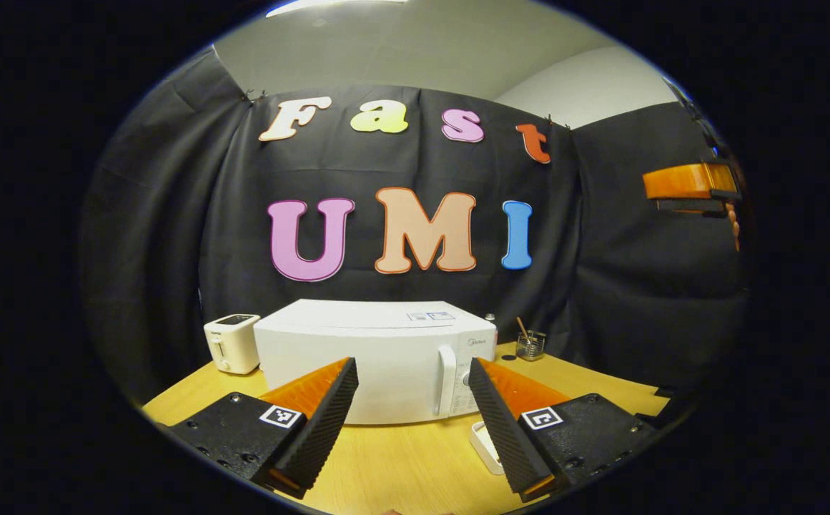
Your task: Open the microwave oven with the left hand, put the food in, and close the microwave oven.
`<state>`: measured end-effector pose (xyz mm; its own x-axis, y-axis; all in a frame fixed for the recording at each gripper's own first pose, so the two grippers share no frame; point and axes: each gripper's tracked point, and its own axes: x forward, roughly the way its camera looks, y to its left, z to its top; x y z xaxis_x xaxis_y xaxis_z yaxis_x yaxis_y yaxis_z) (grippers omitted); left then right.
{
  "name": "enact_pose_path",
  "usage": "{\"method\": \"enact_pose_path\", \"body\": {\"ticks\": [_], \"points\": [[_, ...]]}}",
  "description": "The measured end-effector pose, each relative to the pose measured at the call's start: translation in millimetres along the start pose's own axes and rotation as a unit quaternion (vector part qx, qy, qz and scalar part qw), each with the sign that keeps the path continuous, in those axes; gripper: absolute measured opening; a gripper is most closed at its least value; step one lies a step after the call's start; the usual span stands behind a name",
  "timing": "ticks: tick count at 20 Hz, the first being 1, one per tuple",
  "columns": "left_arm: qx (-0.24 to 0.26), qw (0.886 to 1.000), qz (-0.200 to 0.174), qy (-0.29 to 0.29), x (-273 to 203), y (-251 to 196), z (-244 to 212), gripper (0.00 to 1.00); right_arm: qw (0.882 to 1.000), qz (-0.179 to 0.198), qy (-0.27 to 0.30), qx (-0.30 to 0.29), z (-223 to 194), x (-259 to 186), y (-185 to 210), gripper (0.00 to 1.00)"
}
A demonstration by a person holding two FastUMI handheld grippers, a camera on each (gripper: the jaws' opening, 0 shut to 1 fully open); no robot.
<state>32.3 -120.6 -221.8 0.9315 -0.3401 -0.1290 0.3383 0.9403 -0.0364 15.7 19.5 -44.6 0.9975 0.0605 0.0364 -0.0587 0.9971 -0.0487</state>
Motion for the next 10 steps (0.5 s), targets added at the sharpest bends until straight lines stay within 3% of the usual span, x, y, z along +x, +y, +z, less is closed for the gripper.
{"method": "enact_pose_path", "body": {"ticks": [2,5,10], "points": [[0.012,1.0,-0.01,0.004,16.4,-10.6,-16.6,0.92,1.0,-0.002,0.0,0.002,-7.0,7.5,-2.9,1.0],[0.012,1.0,-0.018,0.014,41.6,-21.6,-45.2,0.95,1.0,-0.003,0.006,0.006,-20.1,16.9,-8.5,0.96],[-0.014,0.998,-0.014,0.054,79.1,-26.9,-91.8,0.97,1.0,0.002,0.012,0.01,-38.9,26.7,-17.2,0.99]]}}
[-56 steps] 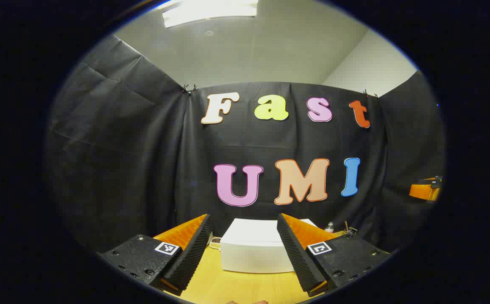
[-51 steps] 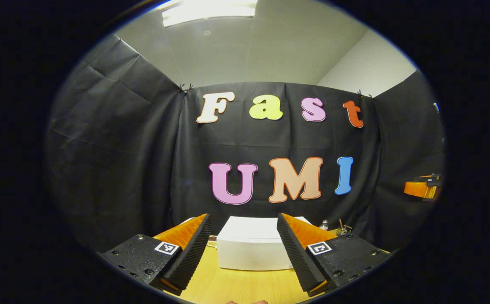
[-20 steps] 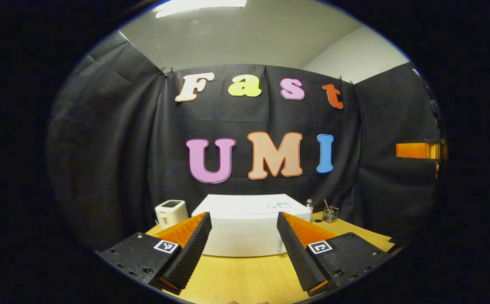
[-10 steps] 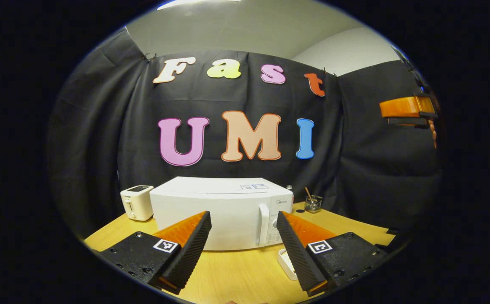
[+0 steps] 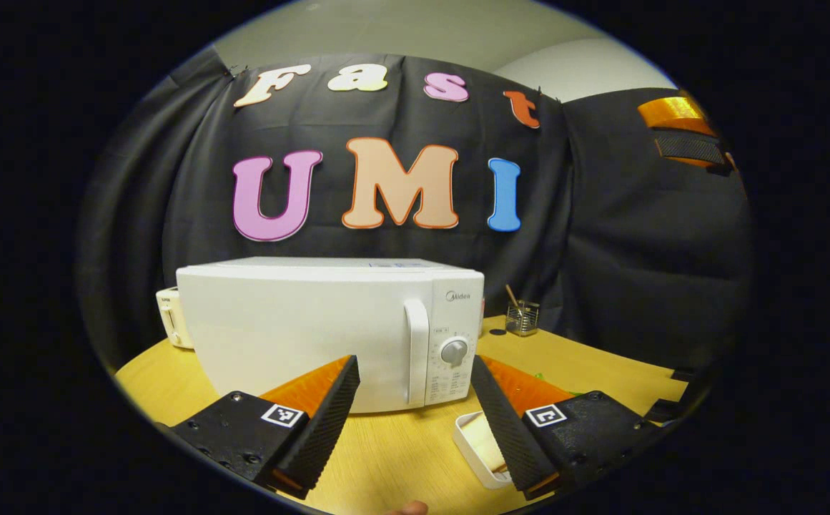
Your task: Open the microwave oven with the left hand, put the food in, and close the microwave oven.
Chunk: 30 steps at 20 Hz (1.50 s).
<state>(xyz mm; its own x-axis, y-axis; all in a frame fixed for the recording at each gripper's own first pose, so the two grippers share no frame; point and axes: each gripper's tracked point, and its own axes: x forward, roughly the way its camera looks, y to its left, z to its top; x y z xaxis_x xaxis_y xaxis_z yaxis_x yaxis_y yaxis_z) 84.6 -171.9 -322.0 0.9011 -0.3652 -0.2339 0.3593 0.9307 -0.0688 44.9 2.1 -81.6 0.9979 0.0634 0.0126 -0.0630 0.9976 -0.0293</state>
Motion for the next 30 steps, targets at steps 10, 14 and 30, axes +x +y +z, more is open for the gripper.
{"method": "enact_pose_path", "body": {"ticks": [10,14,30], "points": [[-0.008,0.997,-0.003,0.077,69.5,5.4,-63.9,0.92,1.0,0.003,-0.001,-0.01,-17.1,5.1,-7.6,1.0],[-0.002,0.996,-0.002,0.092,87.6,8.8,-78.3,0.75,1.0,0.004,-0.003,-0.011,-19.5,1.6,-7.3,0.96],[0.026,0.997,0.015,0.077,109.6,2.0,-71.4,0.26,1.0,0.008,0.028,-0.001,-52.1,9.7,-11.1,0.96]]}}
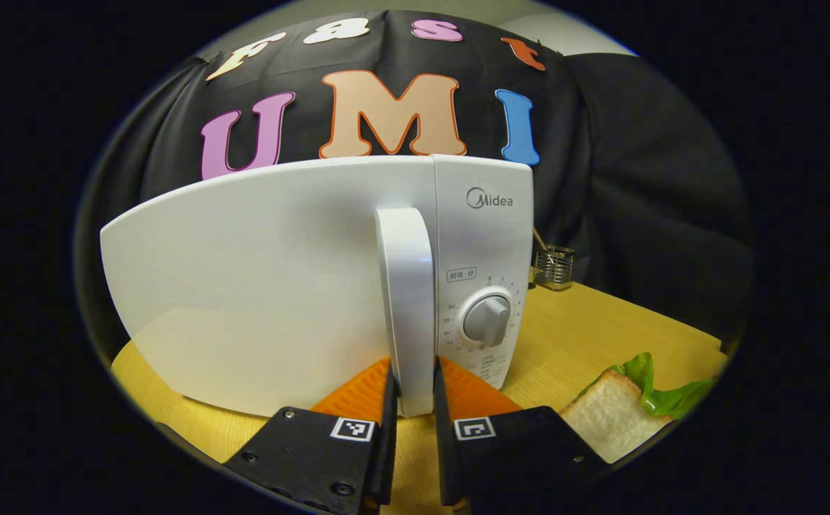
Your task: Open the microwave oven with the left hand, put the food in, and close the microwave oven.
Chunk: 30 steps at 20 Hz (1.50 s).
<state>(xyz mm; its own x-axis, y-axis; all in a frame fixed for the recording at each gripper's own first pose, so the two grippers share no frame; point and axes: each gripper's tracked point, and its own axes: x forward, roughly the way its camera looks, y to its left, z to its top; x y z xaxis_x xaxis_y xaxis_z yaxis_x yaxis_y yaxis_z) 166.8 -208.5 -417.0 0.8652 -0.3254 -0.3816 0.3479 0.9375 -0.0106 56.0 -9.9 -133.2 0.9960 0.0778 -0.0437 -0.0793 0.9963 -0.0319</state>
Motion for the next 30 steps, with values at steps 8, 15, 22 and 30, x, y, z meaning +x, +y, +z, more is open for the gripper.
{"method": "enact_pose_path", "body": {"ticks": [8,15,22,30], "points": [[-0.02,1.0,0.02,-0.011,-0.4,0.7,-2.8,0.19,1.0,-0.007,0.014,-0.001,-14.4,-6.0,-2.3,0.96],[-0.047,0.998,0.028,-0.024,-1.5,1.7,-1.4,0.17,1.0,-0.014,0.019,0.008,-23.6,-11.7,-11.0,0.96],[-0.047,0.998,0.019,-0.037,-40.6,-4.7,-5.5,0.15,0.999,-0.033,0.029,0.019,-47.2,-6.3,-38.5,0.96],[-0.032,0.999,-0.029,-0.031,-108.9,3.9,-25.5,0.22,0.996,-0.007,0.059,0.06,-82.4,13.4,-22.2,0.96]]}}
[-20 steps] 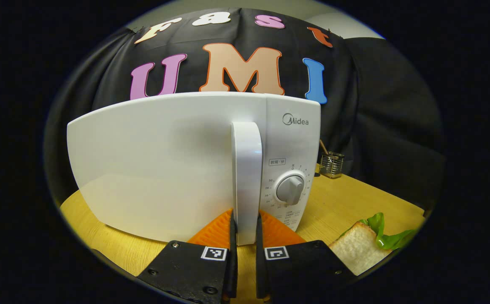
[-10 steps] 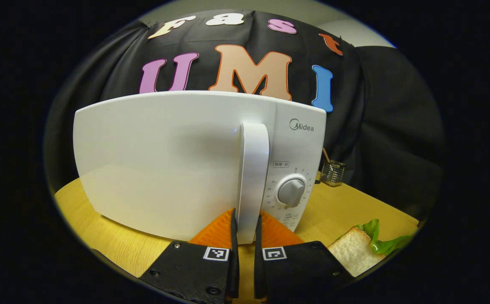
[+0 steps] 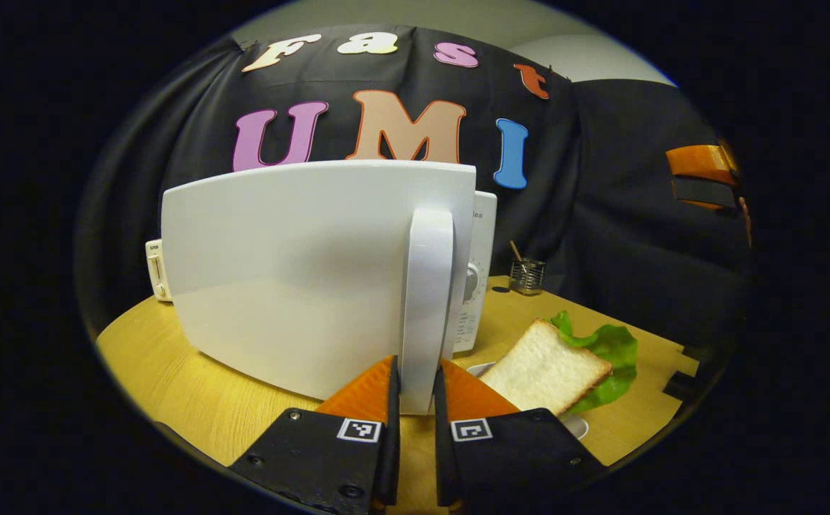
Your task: Open the microwave oven with the left hand, put the food in, and close the microwave oven.
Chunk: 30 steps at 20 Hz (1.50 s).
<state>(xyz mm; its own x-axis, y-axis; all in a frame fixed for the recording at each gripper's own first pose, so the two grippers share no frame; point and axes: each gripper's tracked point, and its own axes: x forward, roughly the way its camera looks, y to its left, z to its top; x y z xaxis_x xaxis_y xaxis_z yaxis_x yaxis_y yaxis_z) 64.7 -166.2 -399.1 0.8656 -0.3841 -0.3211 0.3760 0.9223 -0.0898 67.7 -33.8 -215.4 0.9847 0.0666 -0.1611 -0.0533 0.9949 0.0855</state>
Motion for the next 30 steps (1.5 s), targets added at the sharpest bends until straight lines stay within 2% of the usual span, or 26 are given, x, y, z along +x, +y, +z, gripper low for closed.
{"method": "enact_pose_path", "body": {"ticks": [3,4,5,6,7,9,11,13,14,16,17,19,20,21,22,24,30], "points": [[-0.017,1.0,0.013,-0.002,-17.9,13.5,-3.8,0.26,1.0,-0.002,0.007,-0.004,-4.0,-2.4,2.3,0.96],[-0.021,1.0,0.021,-0.003,-25.6,20.1,-4.7,0.34,1.0,-0.004,0.008,-0.007,-4.1,-3.0,2.9,0.96],[-0.019,0.999,0.029,0.001,-29.9,26.0,-6.8,0.53,1.0,-0.006,0.007,-0.011,-3.0,-4.0,2.7,0.96],[-0.017,0.999,0.037,0.005,-35.1,32.1,-8.1,0.55,1.0,-0.007,0.005,-0.014,-1.9,-4.3,3.3,0.96],[-0.021,0.999,0.043,0.008,-40.2,37.4,-8.6,0.78,1.0,-0.006,0.004,-0.015,-1.5,-5.6,5.8,0.96],[-0.037,0.998,0.052,0.014,-51.6,45.7,-9.1,0.92,1.0,-0.001,0.001,-0.013,-1.5,-6.2,13.0,0.96],[-0.049,0.997,0.055,0.022,-64.6,51.1,-11.1,1.0,1.0,0.004,0.0,-0.013,-1.8,-6.8,18.2,0.96],[-0.05,0.996,0.058,0.034,-76.6,56.4,-13.3,1.0,1.0,0.008,-0.001,-0.013,-2.2,-5.5,23.5,1.0],[-0.052,0.996,0.064,0.039,-84.0,60.5,-15.1,1.0,1.0,0.01,-0.002,-0.013,-2.0,-4.0,25.4,0.96],[-0.054,0.995,0.076,0.046,-99.4,68.3,-15.9,1.0,1.0,0.012,0.002,-0.015,-5.7,-1.0,29.4,1.0],[-0.056,0.994,0.084,0.049,-107.9,73.6,-17.1,1.0,1.0,0.014,0.004,-0.016,-7.7,0.3,31.4,0.96],[-0.065,0.991,0.102,0.055,-126.6,86.0,-18.0,1.0,1.0,0.017,0.009,-0.016,-11.4,3.2,36.0,0.96],[-0.068,0.99,0.11,0.052,-135.7,91.4,-15.4,1.0,1.0,0.02,0.011,-0.016,-12.7,4.7,39.3,1.0],[-0.069,0.989,0.119,0.052,-144.6,98.0,-14.0,1.0,1.0,0.024,0.012,-0.016,-15.3,6.6,43.5,0.96],[-0.068,0.988,0.13,0.049,-153.3,105.5,-13.4,1.0,0.999,0.029,0.015,-0.014,-16.8,7.9,47.7,1.0],[-0.069,0.985,0.154,0.045,-171.9,122.4,-10.1,1.0,0.999,0.047,0.019,-0.005,-20.5,8.4,61.6,0.96],[-0.071,0.971,0.227,0.028,-226.1,175.4,4.8,1.0,0.997,0.068,0.03,-0.005,-32.7,22.0,89.0,0.96]]}}
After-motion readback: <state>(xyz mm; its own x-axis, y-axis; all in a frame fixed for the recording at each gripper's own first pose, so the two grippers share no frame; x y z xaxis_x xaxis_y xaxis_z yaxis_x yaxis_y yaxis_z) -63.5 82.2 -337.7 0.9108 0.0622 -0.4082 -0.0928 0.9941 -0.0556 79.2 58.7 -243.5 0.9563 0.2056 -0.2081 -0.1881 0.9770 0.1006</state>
